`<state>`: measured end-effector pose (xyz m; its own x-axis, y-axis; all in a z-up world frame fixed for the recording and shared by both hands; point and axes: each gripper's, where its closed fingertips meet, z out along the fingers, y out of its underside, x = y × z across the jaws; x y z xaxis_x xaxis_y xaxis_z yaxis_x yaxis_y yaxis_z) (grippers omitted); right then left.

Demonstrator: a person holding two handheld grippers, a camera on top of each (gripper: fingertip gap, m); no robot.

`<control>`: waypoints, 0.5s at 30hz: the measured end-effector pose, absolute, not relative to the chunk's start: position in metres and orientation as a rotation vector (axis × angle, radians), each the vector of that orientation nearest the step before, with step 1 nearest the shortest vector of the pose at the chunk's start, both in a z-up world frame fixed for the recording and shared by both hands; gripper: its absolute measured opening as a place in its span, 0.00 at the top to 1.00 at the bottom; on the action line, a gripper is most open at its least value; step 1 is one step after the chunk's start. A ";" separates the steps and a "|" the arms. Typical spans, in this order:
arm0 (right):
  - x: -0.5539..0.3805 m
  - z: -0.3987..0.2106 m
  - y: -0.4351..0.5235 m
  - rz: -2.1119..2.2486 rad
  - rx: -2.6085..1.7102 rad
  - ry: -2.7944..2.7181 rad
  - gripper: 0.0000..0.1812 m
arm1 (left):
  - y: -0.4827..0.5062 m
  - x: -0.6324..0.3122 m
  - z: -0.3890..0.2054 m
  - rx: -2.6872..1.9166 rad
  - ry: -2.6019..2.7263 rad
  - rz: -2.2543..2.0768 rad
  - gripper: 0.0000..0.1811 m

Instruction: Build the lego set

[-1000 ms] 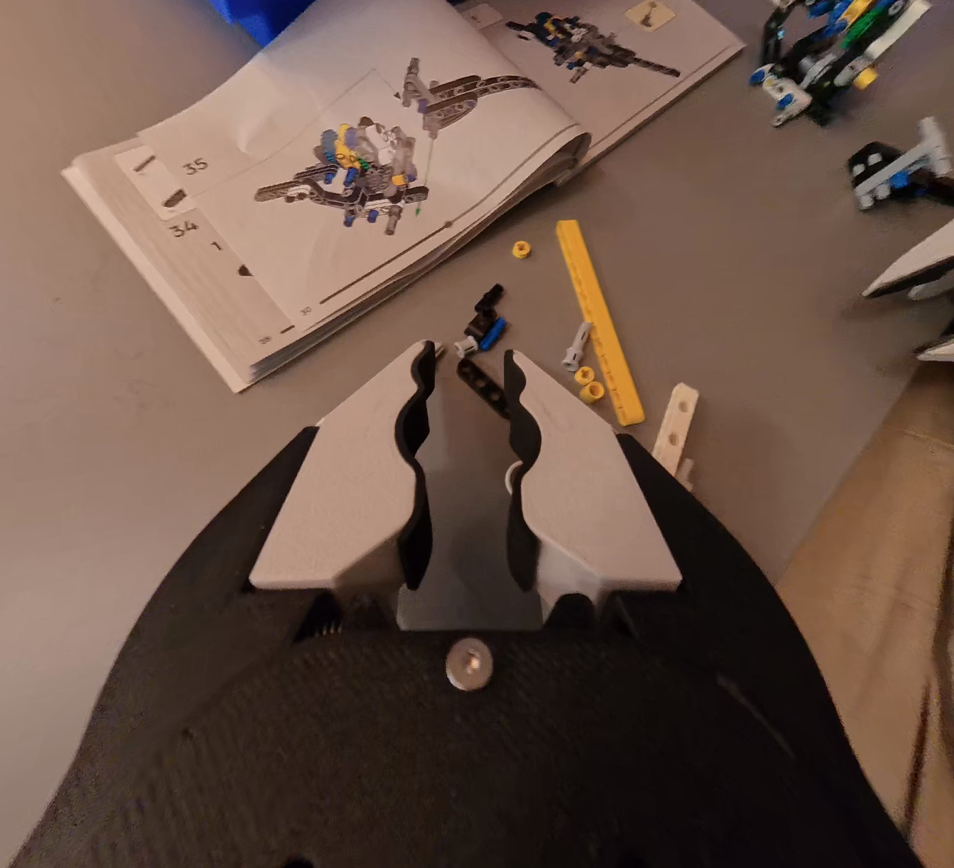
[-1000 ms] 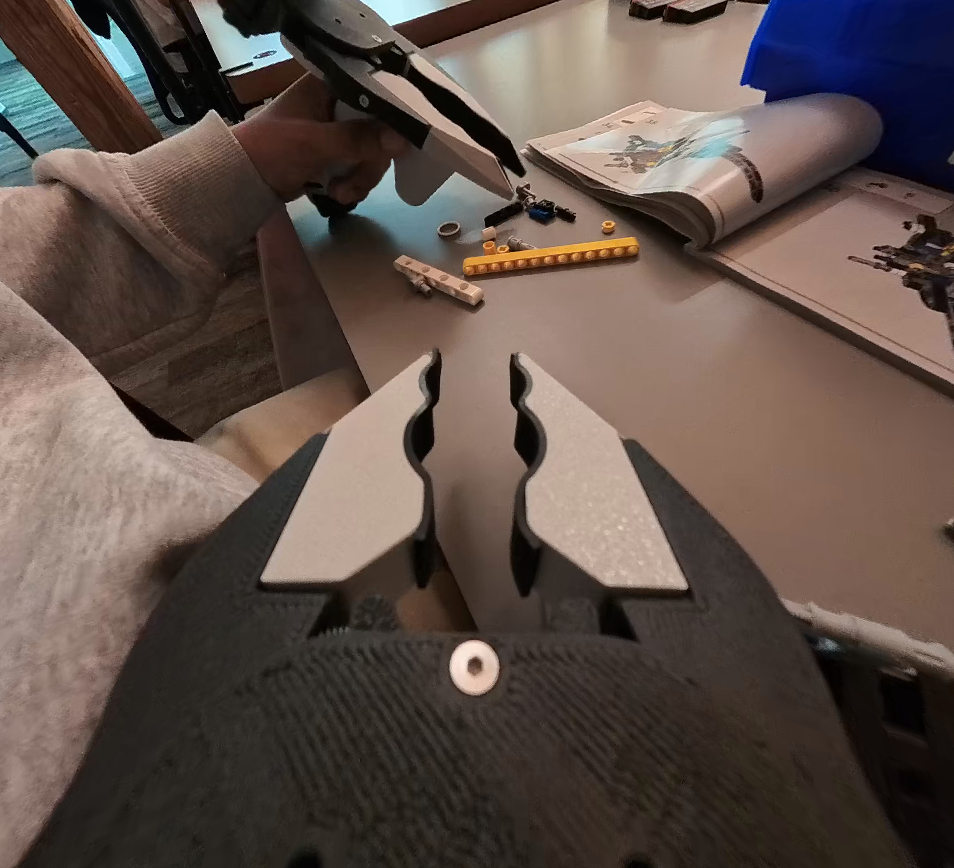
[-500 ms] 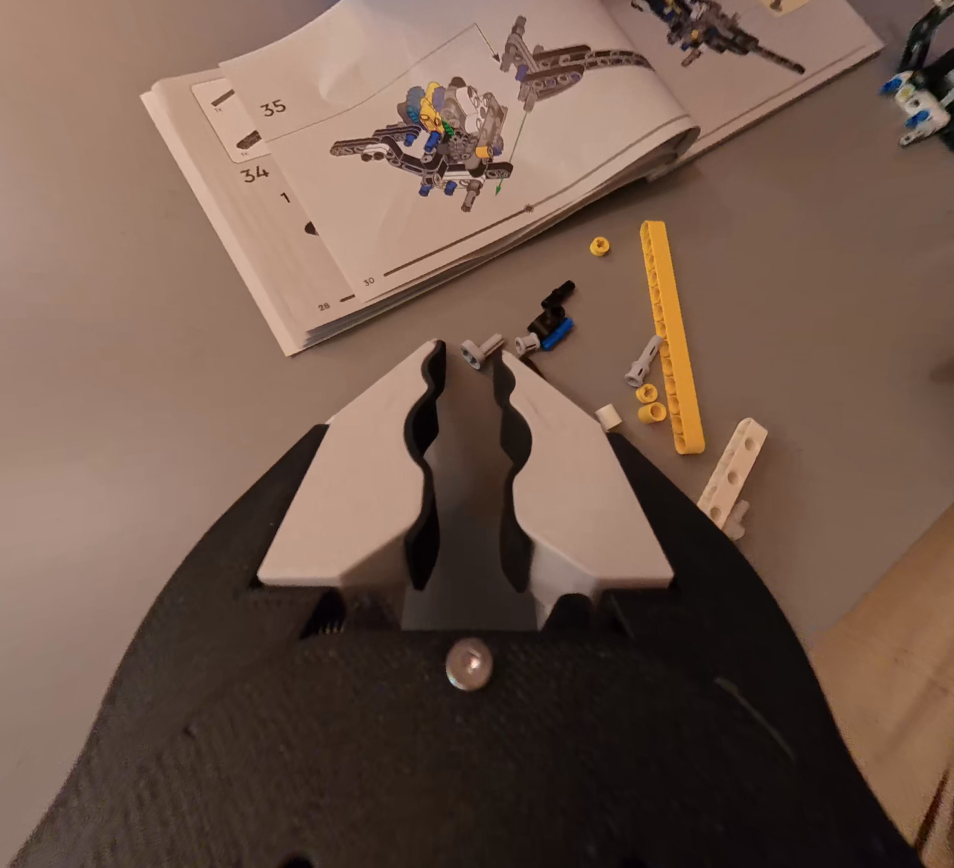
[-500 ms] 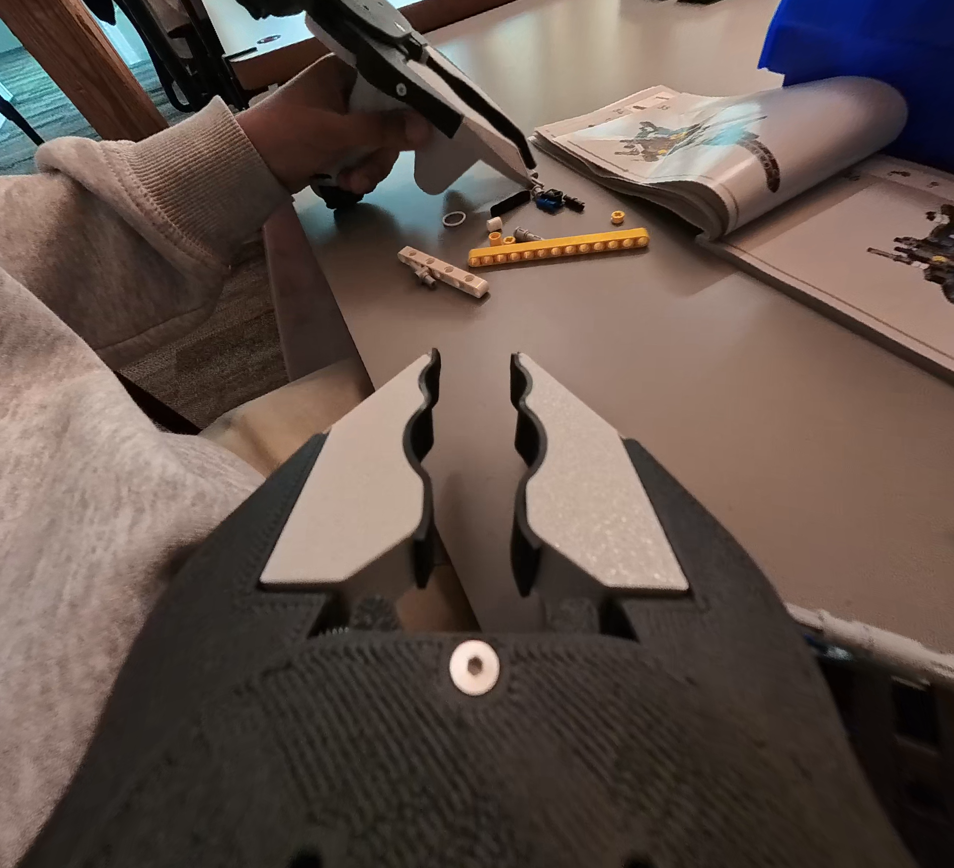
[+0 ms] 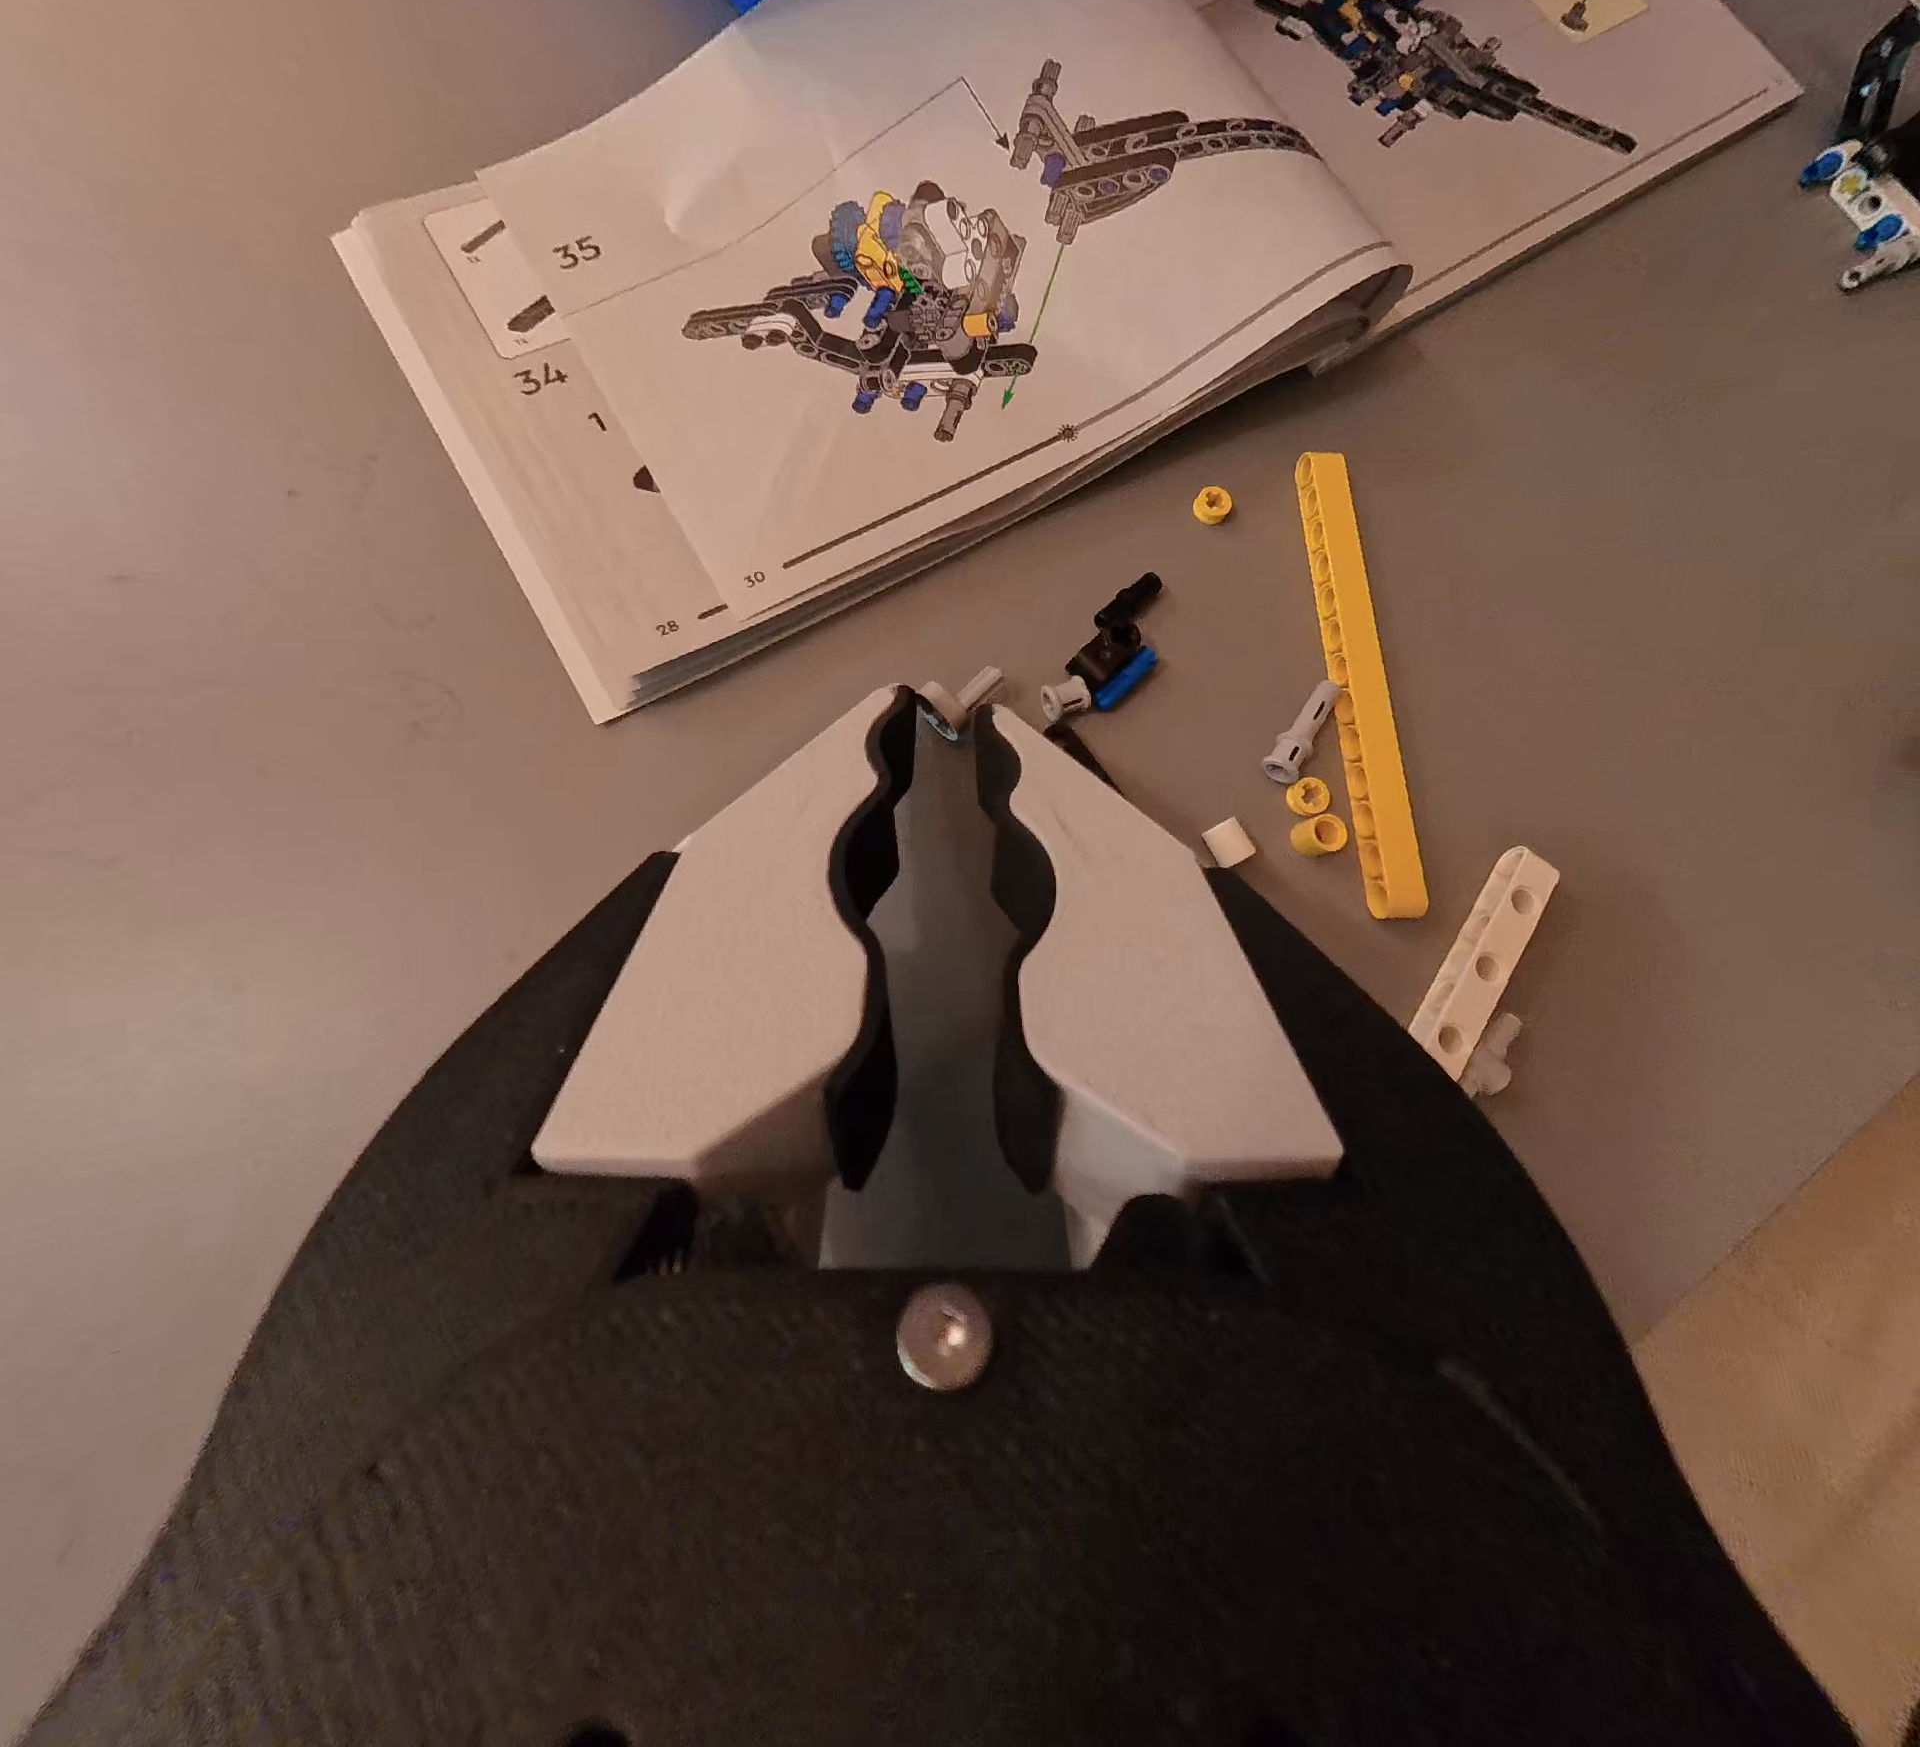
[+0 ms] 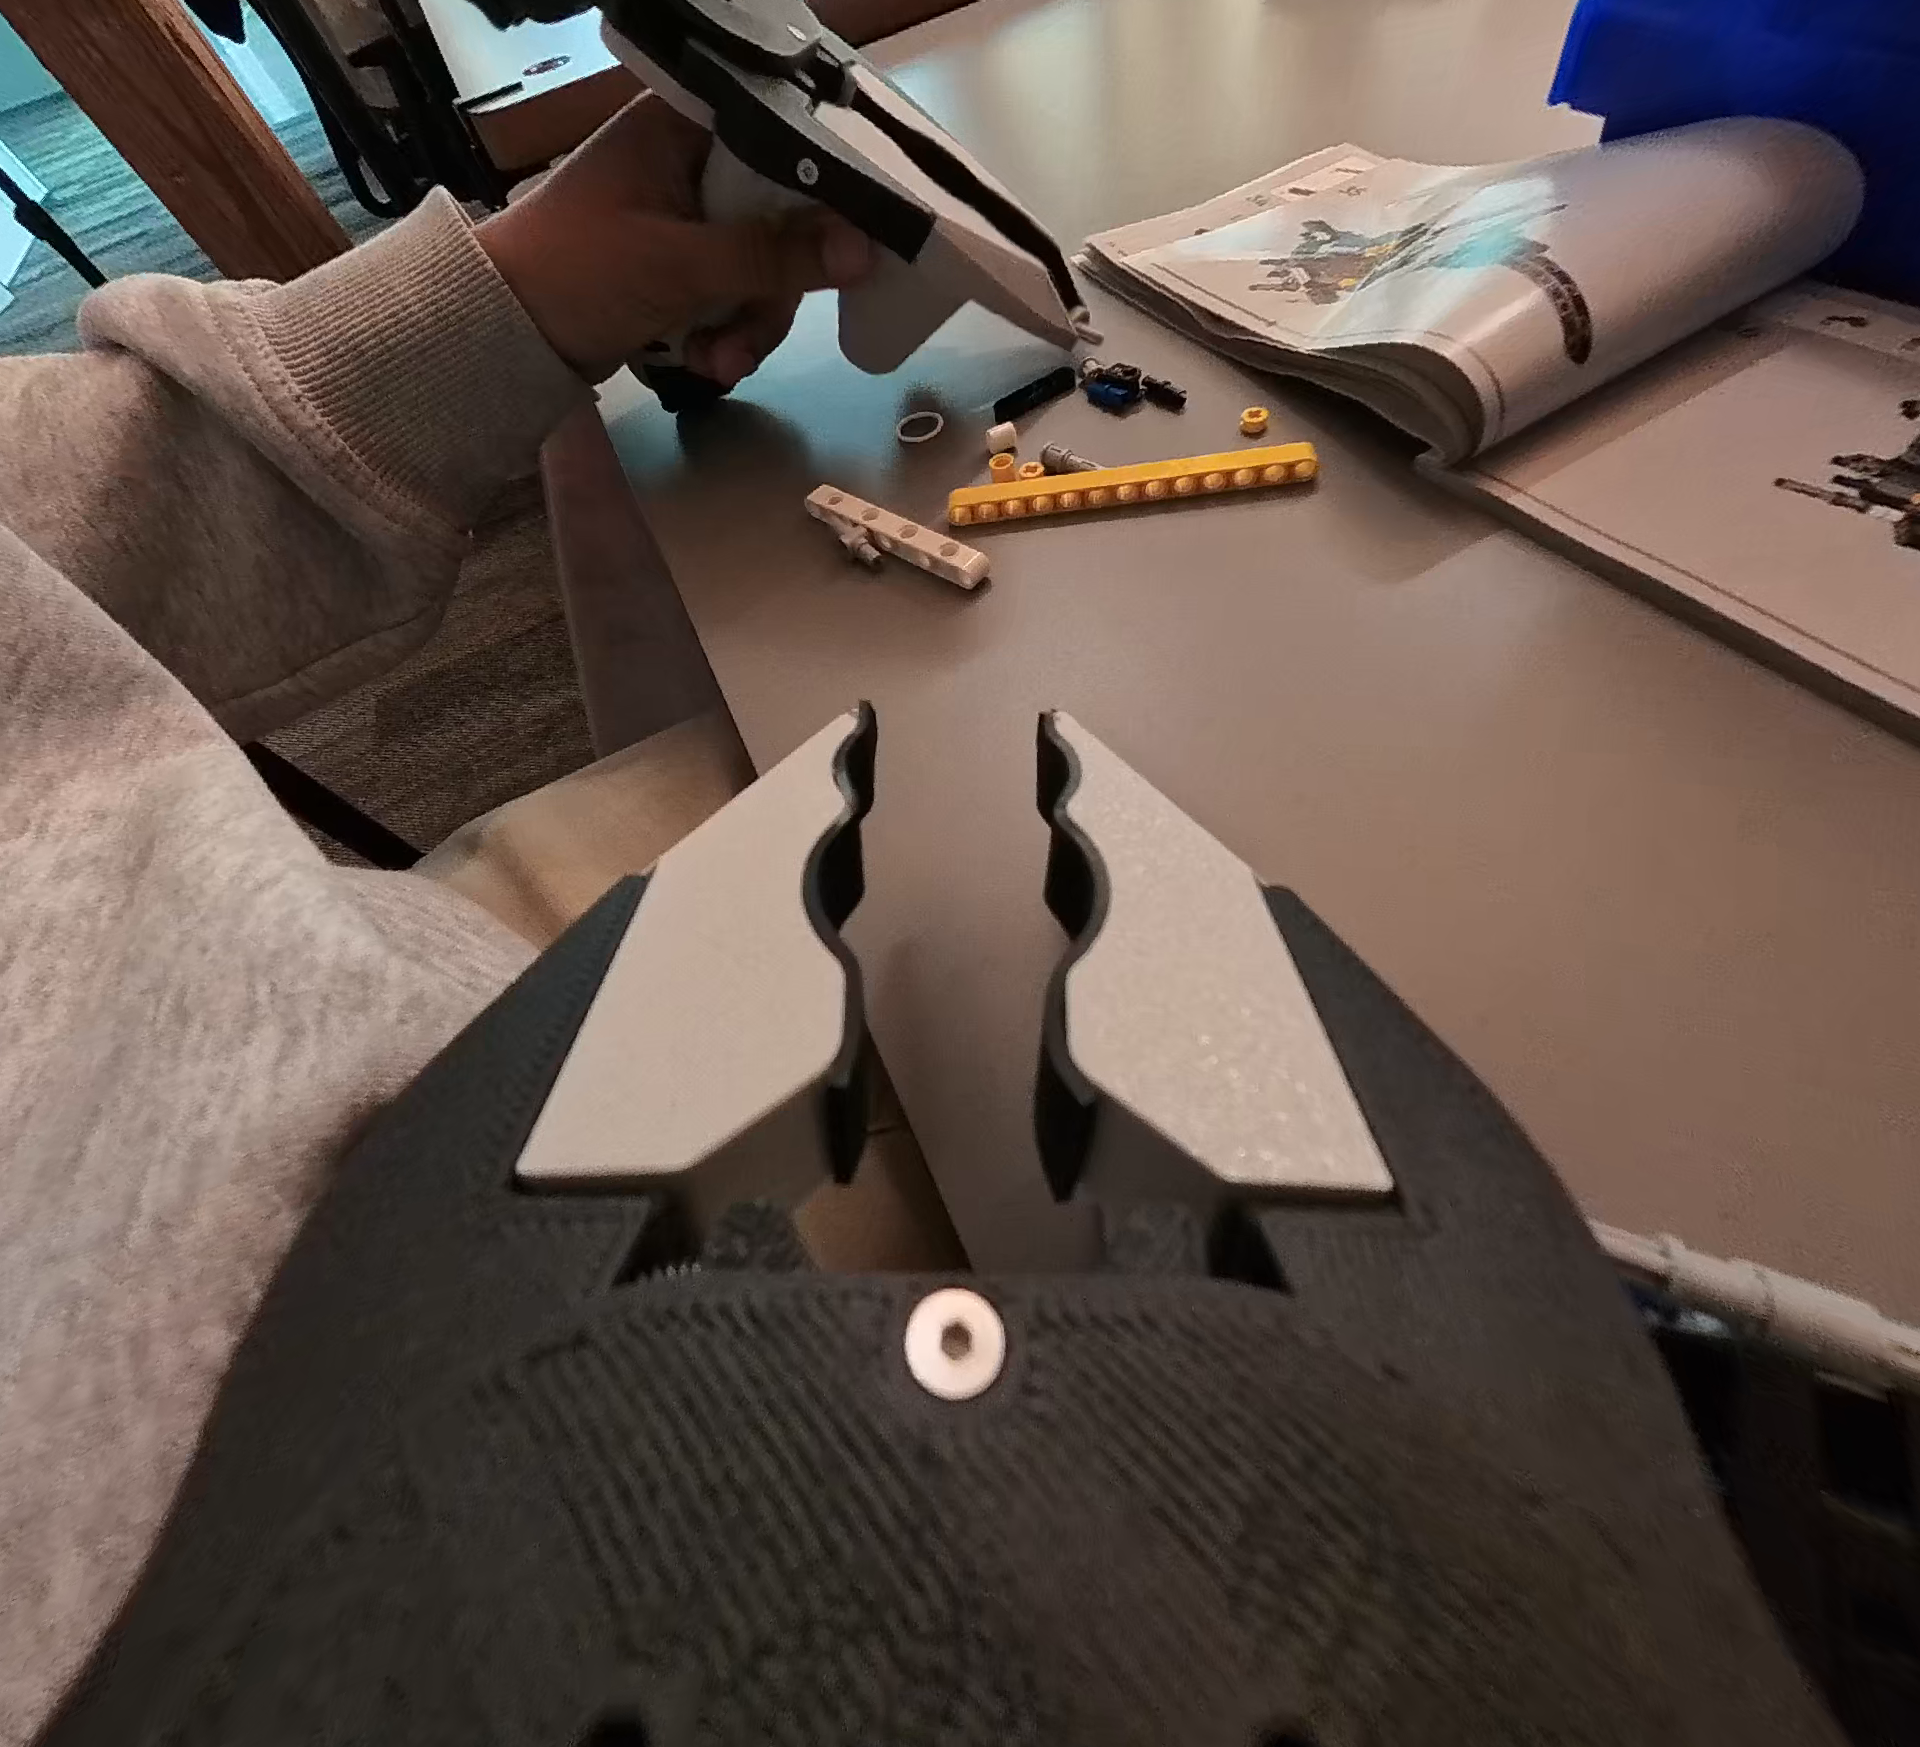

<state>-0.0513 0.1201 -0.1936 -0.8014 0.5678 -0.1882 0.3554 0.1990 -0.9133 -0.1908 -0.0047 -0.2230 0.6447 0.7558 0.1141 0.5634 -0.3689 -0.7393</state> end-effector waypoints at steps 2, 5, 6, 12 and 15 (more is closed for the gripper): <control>-0.052 -0.194 0.120 1.652 -0.891 -2.276 0.83 | -0.006 -0.192 -0.220 -2.052 -1.027 0.317 0.96; -0.052 -0.193 0.120 1.654 -0.895 -2.275 0.83 | -0.008 -0.193 -0.215 -2.016 -1.029 0.325 0.96; -0.052 -0.193 0.121 1.656 -0.896 -2.273 0.84 | -0.008 -0.193 -0.213 -2.003 -1.023 0.333 0.96; -0.054 -0.191 0.122 1.671 -0.913 -2.256 0.83 | 0.009 -0.187 -0.195 -1.940 -0.940 0.342 0.96; -0.056 -0.188 0.124 1.691 -0.937 -2.234 0.83 | 0.026 -0.179 -0.183 -1.911 -0.879 0.315 0.96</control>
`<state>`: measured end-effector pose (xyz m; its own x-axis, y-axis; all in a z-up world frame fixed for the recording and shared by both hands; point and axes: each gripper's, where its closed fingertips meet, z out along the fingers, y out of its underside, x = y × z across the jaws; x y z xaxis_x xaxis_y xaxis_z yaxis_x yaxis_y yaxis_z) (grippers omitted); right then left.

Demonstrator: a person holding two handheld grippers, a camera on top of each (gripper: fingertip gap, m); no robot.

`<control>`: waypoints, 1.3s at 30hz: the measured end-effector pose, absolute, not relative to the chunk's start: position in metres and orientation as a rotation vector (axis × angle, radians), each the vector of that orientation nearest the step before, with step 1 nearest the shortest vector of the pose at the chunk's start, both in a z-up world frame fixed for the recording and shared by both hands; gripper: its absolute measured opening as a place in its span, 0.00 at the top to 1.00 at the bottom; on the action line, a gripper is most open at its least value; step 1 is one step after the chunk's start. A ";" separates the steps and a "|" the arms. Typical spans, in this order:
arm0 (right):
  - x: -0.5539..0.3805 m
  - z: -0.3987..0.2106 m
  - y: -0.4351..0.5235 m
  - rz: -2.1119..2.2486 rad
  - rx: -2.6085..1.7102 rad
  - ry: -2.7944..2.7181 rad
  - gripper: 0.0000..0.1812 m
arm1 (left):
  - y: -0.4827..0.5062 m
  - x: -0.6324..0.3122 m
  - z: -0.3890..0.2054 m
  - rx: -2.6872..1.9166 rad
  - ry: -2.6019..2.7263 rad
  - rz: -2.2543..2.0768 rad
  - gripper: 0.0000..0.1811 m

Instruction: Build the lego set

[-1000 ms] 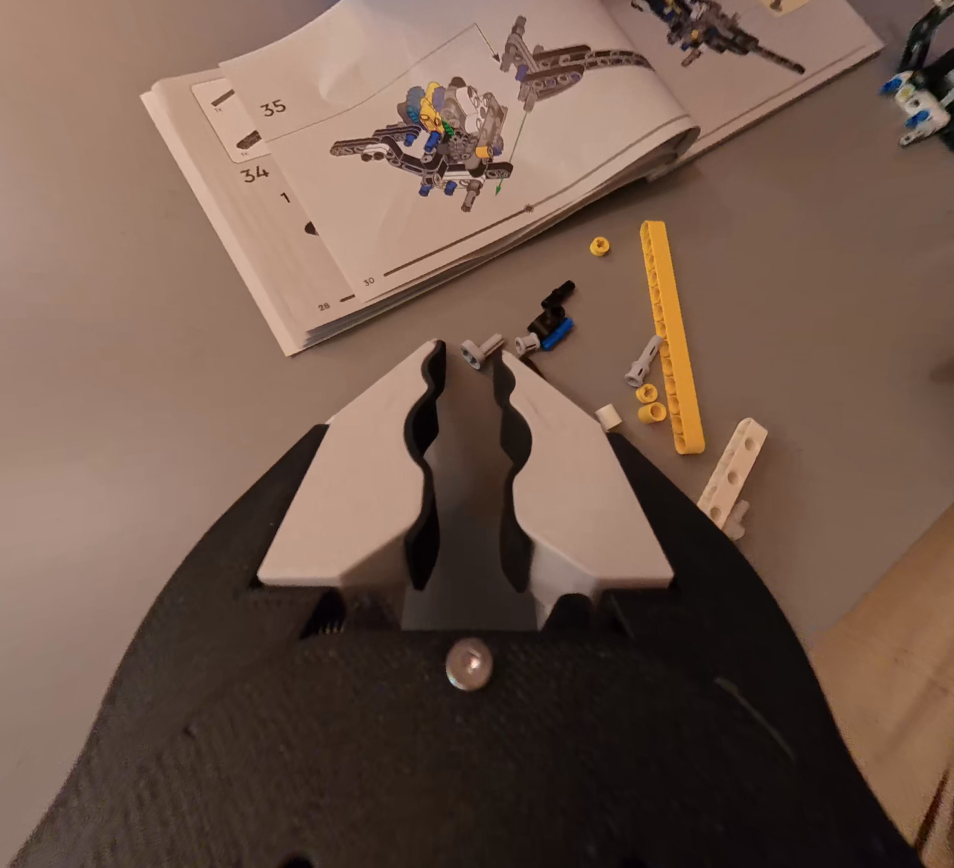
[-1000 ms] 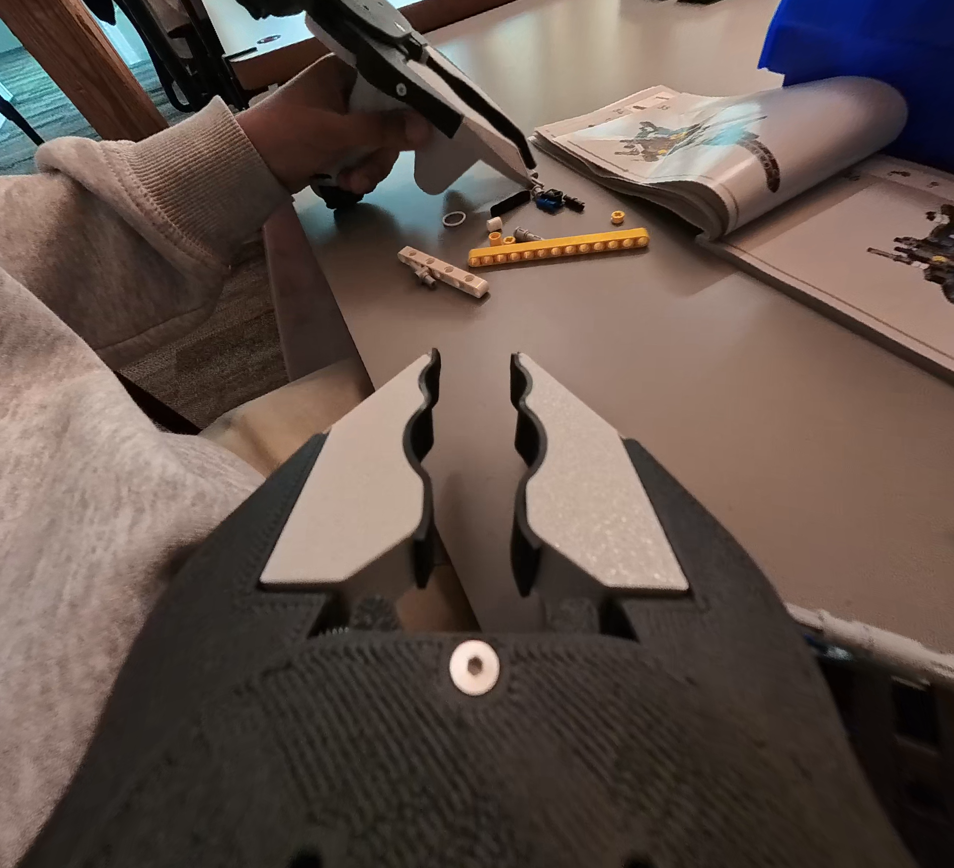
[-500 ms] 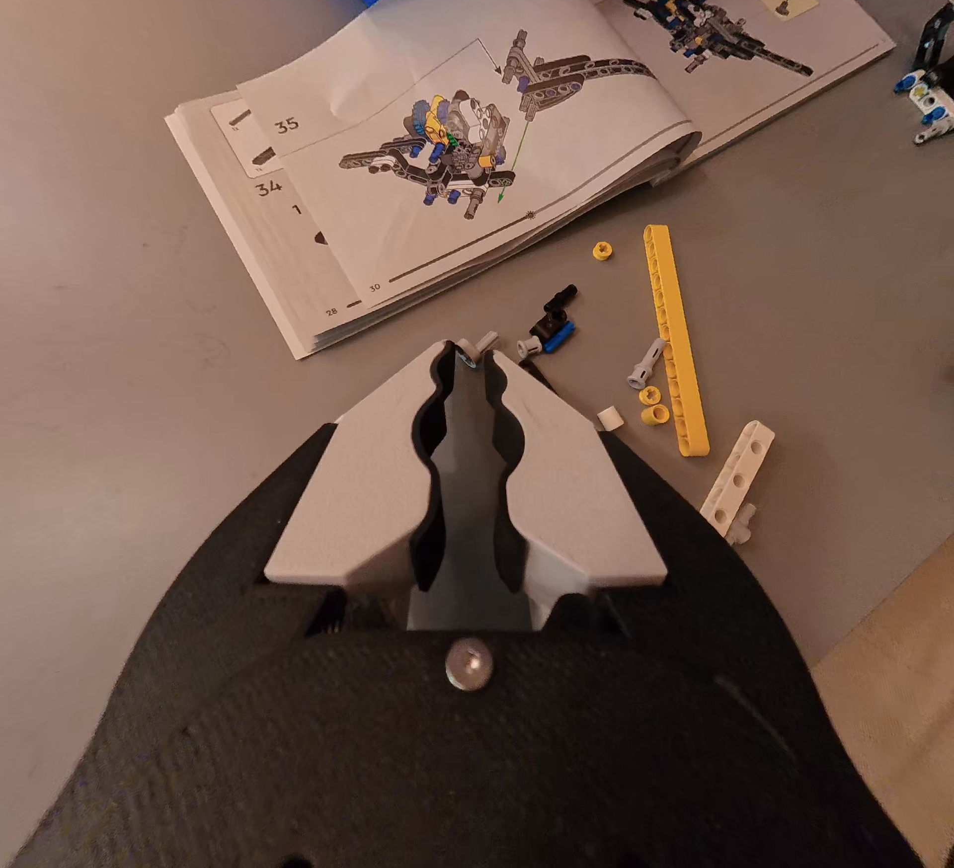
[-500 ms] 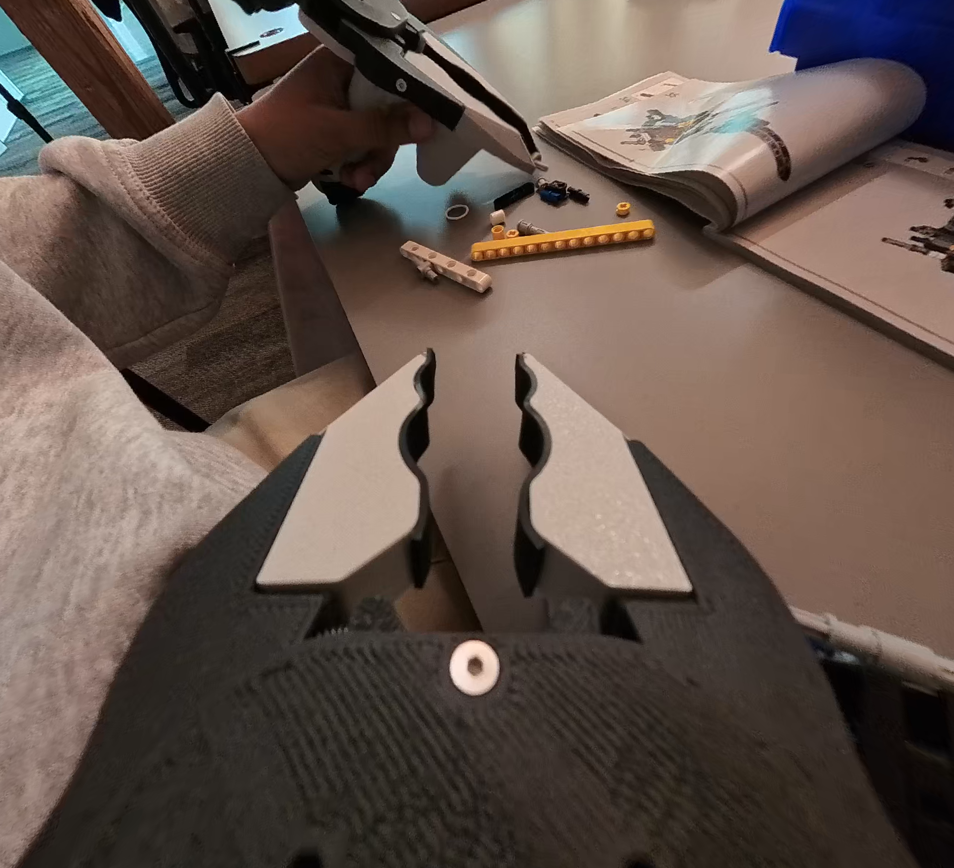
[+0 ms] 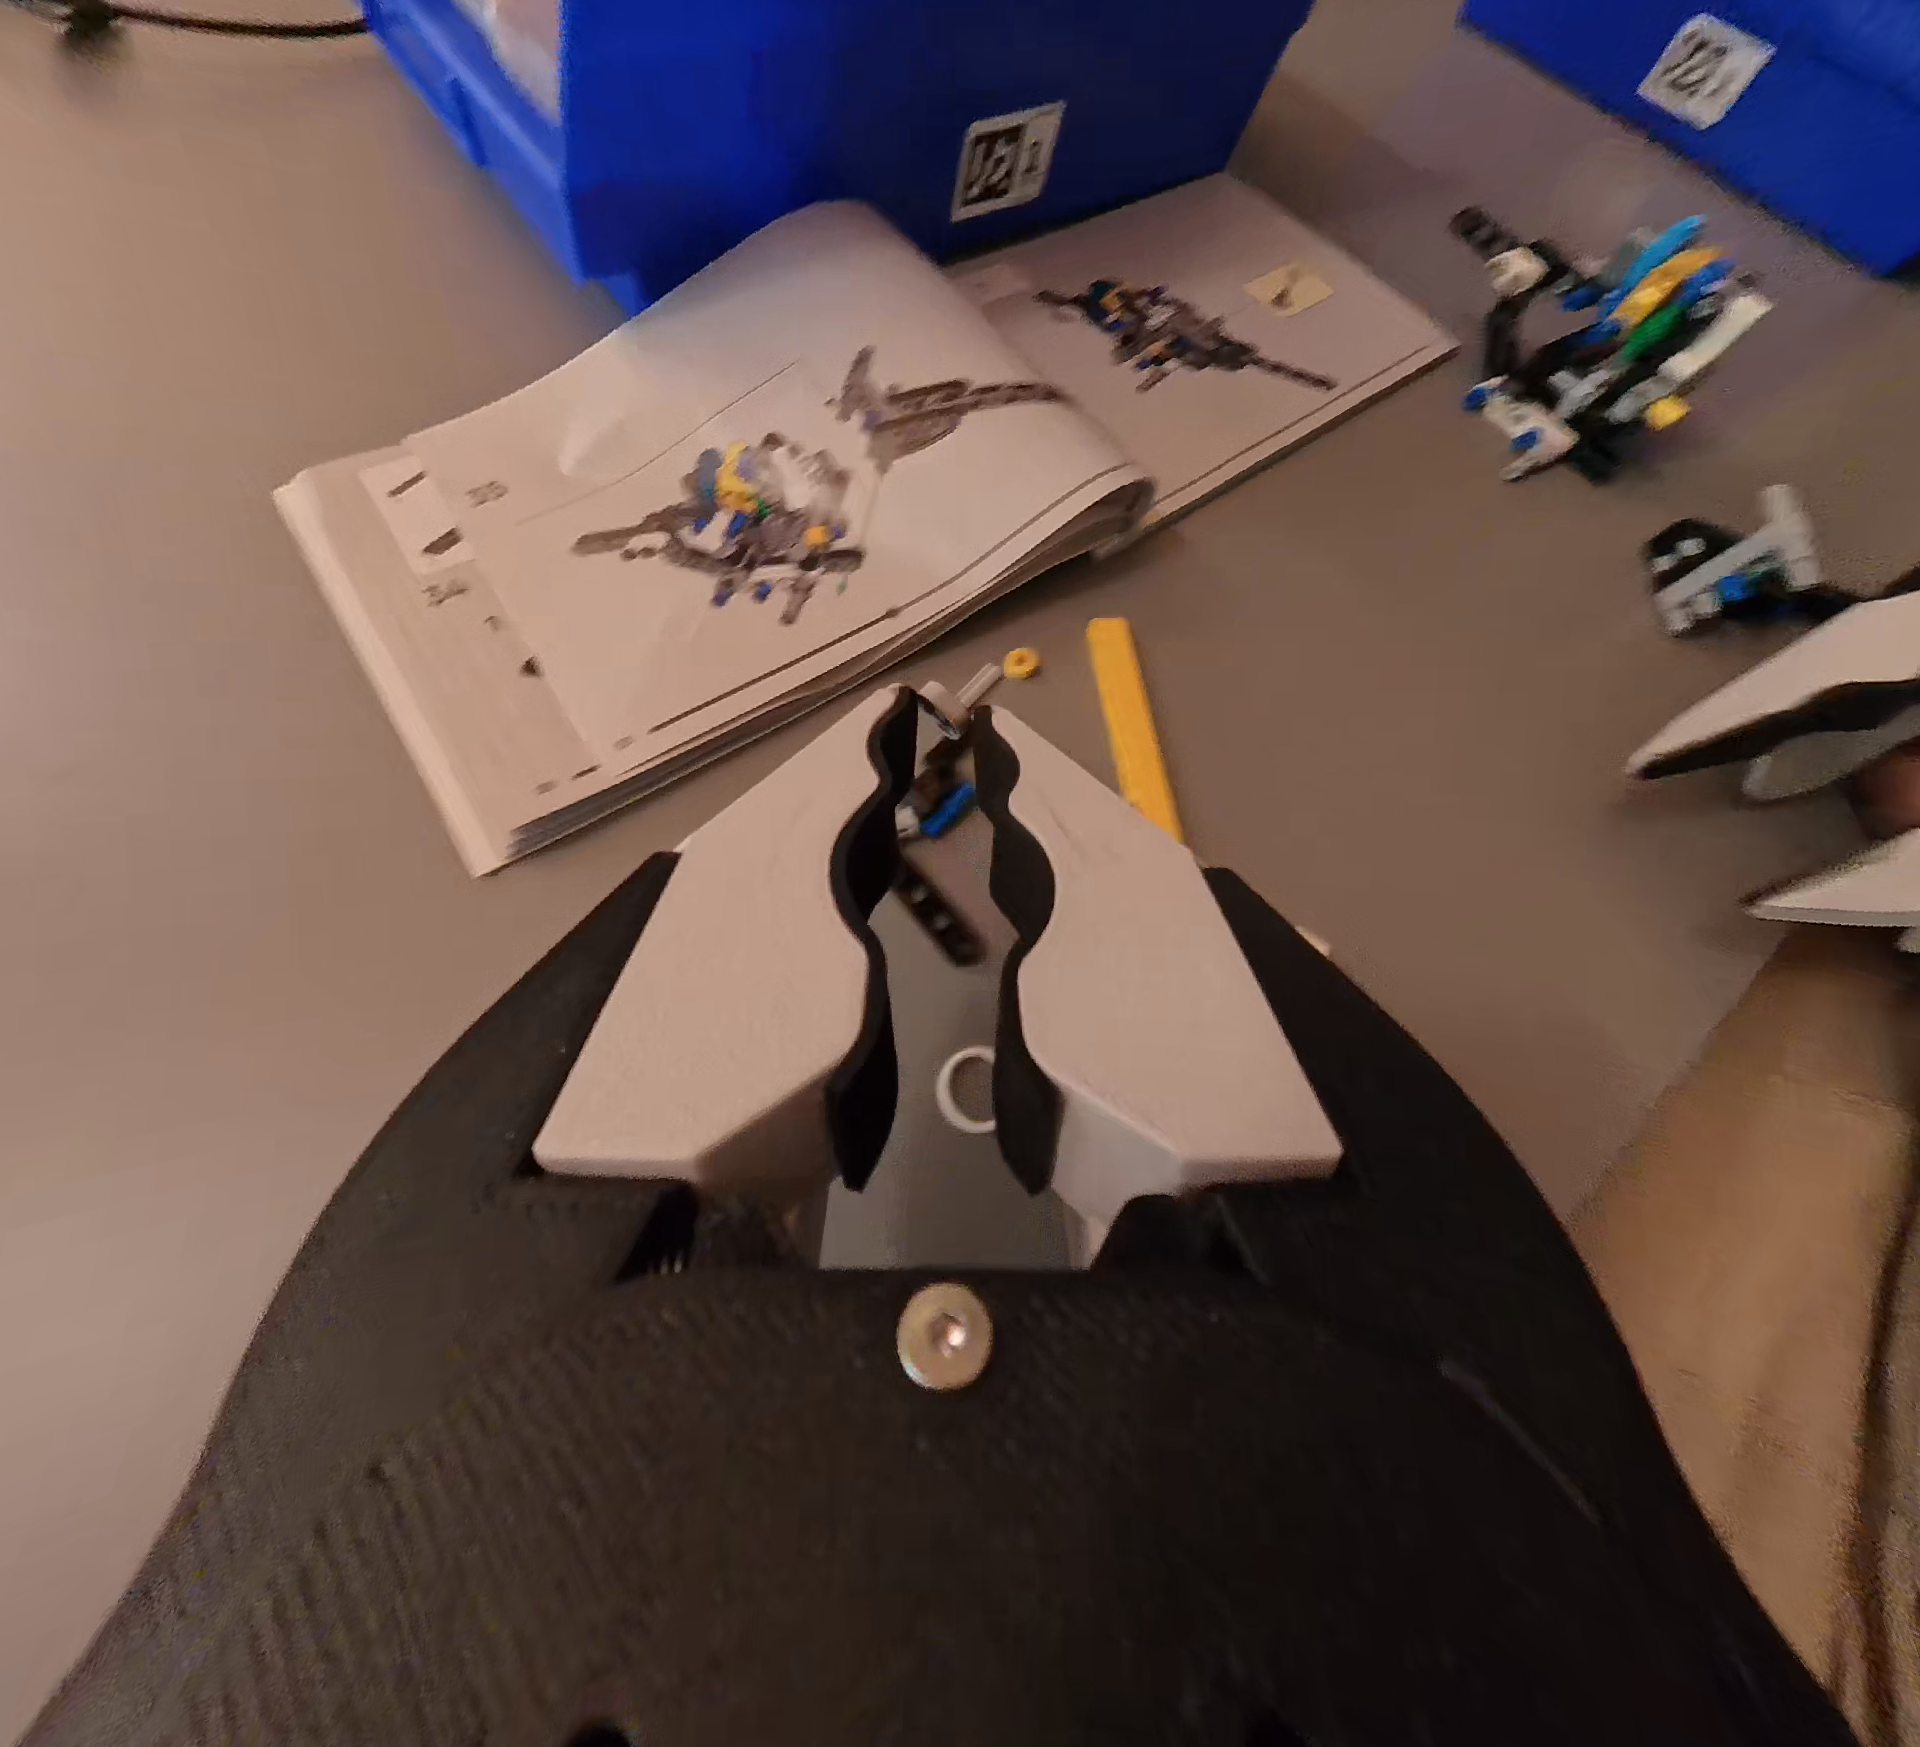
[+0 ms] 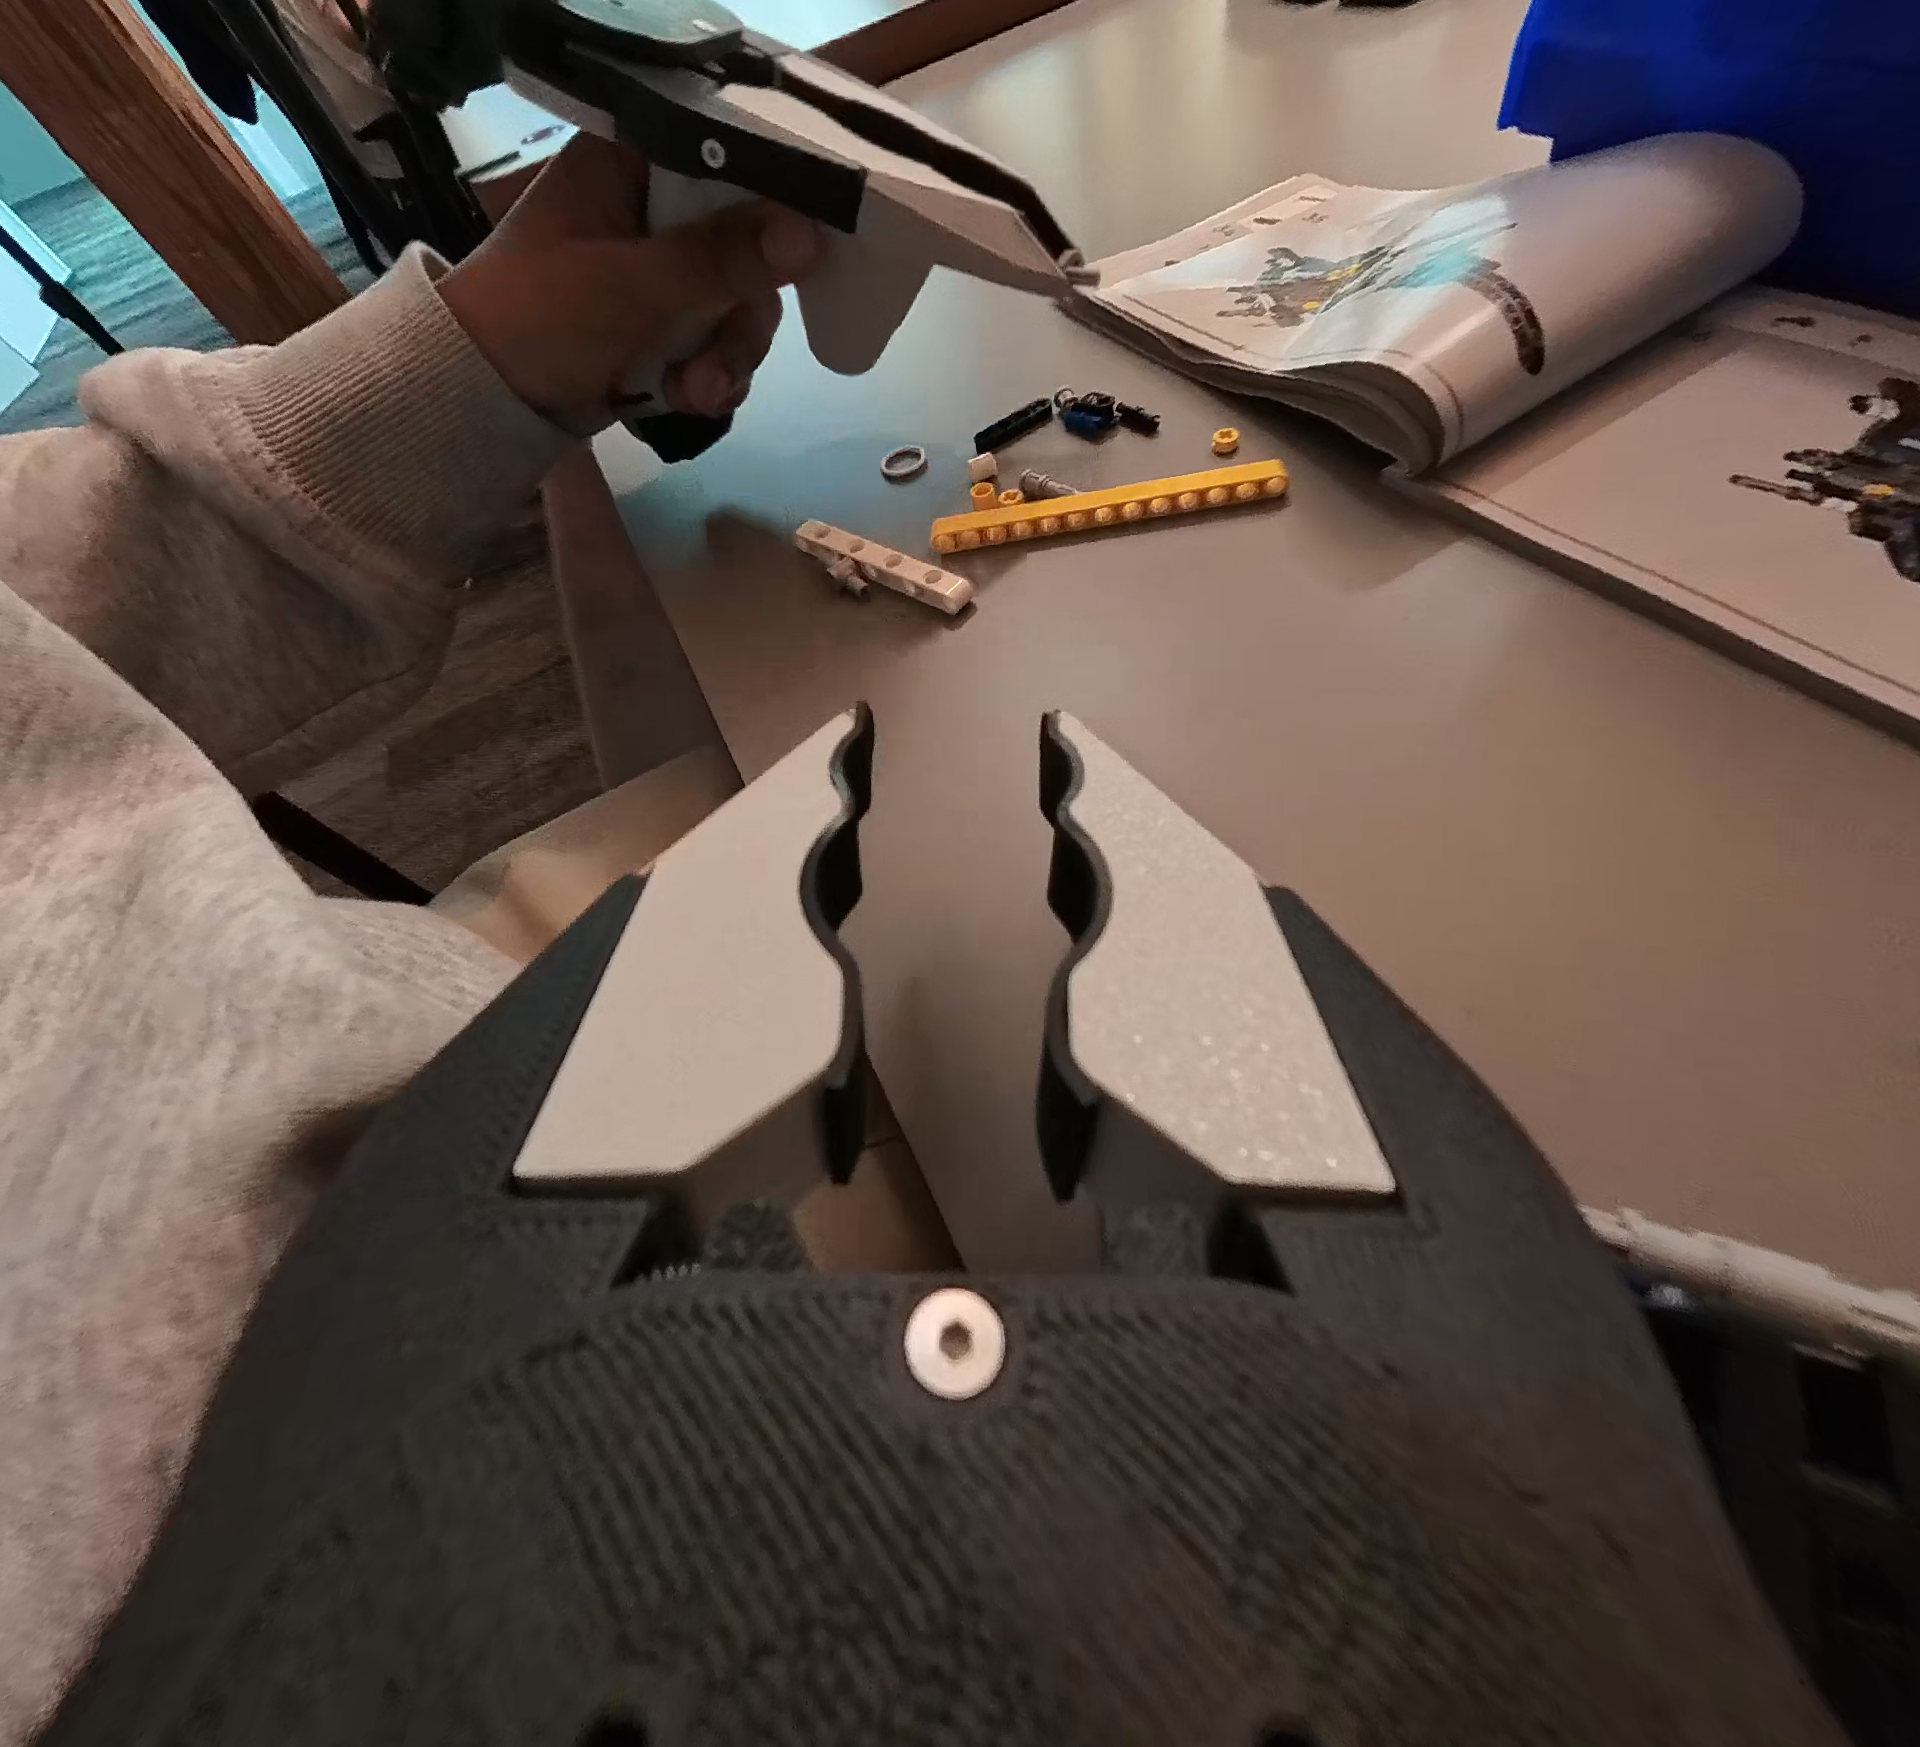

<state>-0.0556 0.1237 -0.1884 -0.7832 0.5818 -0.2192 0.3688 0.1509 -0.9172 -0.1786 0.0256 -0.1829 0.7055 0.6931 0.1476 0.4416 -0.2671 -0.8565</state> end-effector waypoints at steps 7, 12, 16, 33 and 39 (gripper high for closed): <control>-0.063 -0.174 0.131 1.705 -0.921 -2.152 0.83 | 0.077 -0.145 -0.144 -1.726 -0.724 0.057 0.96; -0.068 -0.158 0.140 1.760 -0.942 -2.045 0.85 | 0.098 -0.129 -0.144 -1.737 -0.650 -0.009 0.96; -0.070 -0.153 0.144 1.807 -0.984 -2.009 0.85 | 0.114 -0.115 -0.143 -1.743 -0.603 -0.062 0.96; -0.083 -0.135 0.157 1.984 -1.189 -1.887 0.87 | 0.144 -0.084 -0.139 -1.758 -0.452 -0.106 0.96; -0.083 -0.138 0.154 2.030 -1.230 -1.903 0.91 | 0.144 -0.082 -0.138 -1.749 -0.433 -0.112 0.96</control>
